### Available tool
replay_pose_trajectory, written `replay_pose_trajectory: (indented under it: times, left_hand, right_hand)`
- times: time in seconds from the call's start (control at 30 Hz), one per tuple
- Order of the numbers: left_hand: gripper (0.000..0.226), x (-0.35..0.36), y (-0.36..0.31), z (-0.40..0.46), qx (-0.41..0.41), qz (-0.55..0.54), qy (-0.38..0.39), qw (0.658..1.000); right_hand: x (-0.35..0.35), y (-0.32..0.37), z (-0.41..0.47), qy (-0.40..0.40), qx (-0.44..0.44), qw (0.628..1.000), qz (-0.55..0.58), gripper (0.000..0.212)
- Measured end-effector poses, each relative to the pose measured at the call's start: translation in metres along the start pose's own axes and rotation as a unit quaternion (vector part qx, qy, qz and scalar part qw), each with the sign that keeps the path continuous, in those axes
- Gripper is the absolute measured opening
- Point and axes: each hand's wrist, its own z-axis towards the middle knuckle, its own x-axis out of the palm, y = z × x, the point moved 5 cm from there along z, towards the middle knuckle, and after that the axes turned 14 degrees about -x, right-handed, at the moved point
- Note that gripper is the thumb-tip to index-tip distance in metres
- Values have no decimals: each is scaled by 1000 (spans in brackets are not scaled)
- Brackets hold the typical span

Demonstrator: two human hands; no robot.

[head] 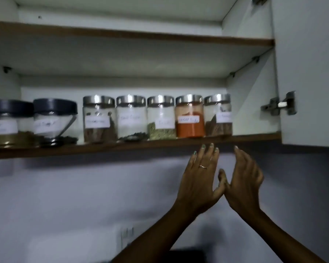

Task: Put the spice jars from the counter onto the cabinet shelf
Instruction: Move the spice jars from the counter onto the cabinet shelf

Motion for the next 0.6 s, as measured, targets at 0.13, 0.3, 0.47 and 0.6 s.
replay_pose_trajectory:
  times: [0.13,0.3,0.47,0.6]
  left_hand:
    - [52,-3,45,-66,40,51,52,997]
    - [50,-16,137,-205,-141,51,200,968]
    - [53,-47,207,-373,-318,74,288,900]
    - [59,-75,243,-471,-426,87,305,847]
  right_hand:
    - [11,9,-84,11,8,1000,-2,54]
    - [47,46,-212,168,49,984,27,48]
    - [68,113,-329,342,-10,939,35,43]
    - [87,171,-407,467,-9,880,82,54]
